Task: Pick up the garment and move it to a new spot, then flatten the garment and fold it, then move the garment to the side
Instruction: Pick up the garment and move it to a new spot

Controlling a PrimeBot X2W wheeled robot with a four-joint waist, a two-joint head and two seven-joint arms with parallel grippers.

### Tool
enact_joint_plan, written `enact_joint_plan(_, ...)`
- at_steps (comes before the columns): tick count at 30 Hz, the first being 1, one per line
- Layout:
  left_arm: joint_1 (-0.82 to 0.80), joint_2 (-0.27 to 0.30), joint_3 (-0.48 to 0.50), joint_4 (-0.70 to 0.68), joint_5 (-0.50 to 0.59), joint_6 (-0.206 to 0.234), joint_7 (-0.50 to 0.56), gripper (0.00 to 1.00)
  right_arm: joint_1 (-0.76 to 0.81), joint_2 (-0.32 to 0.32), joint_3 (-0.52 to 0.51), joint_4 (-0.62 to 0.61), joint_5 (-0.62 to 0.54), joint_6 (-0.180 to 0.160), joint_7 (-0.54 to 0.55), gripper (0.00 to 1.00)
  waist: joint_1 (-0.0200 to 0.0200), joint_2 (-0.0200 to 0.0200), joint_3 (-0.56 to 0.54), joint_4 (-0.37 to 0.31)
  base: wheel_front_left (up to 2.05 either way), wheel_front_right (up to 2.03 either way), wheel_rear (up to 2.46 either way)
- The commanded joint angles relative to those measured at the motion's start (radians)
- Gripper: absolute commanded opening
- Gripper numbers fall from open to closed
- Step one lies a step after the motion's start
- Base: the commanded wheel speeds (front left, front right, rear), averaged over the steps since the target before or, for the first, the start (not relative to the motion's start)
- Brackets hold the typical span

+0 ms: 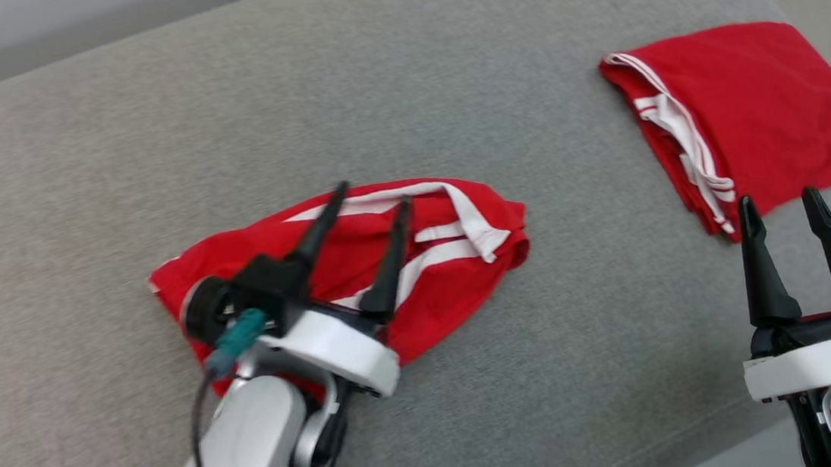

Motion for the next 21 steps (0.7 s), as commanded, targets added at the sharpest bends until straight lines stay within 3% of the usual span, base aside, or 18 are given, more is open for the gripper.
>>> enact_joint_plan(1,0.021,0.015,0.026,-0.02,-0.01,0.021,-0.013,1.0,-0.004,-0.003,-0.004,-0.004,-0.009,0.0,0.007,1.0,0.0,0.0,-0.042,0.057,0.0,0.0,0.0)
enact_joint_plan(5,0.066,0.061,0.115,-0.081,-0.029,0.081,-0.044,1.0,-0.003,-0.003,-0.007,-0.013,-0.027,0.0,0.027,1.0,0.0,0.0,-0.072,0.108,0.0,0.0,0.0)
enact_joint_plan(11,0.141,0.128,0.24,-0.129,-0.06,0.137,-0.073,1.0,0.009,-0.009,-0.015,-0.017,-0.046,0.0,0.051,1.0,0.0,0.0,-0.112,0.169,0.0,0.0,0.0)
enact_joint_plan(21,0.269,0.201,0.347,-0.155,-0.074,0.126,-0.09,1.0,0.025,-0.03,-0.004,0.005,-0.053,0.0,0.072,1.0,0.0,0.0,-0.167,0.234,0.0,0.0,0.0)
